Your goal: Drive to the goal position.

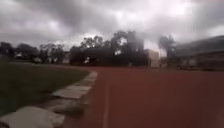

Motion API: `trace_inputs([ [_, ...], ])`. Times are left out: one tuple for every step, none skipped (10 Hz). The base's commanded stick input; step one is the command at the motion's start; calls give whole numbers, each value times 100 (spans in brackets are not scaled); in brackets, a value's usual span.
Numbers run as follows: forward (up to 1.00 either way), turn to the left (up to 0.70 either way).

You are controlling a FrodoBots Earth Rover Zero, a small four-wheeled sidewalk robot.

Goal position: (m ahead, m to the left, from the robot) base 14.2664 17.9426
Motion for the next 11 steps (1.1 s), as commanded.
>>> trace_inputs([
  [70,0],
  [70,0],
  [70,0],
  [70,0],
  [70,0],
  [70,0],
  [70,0],
  [70,0],
  [70,0],
  [70,0],
  [70,0],
])
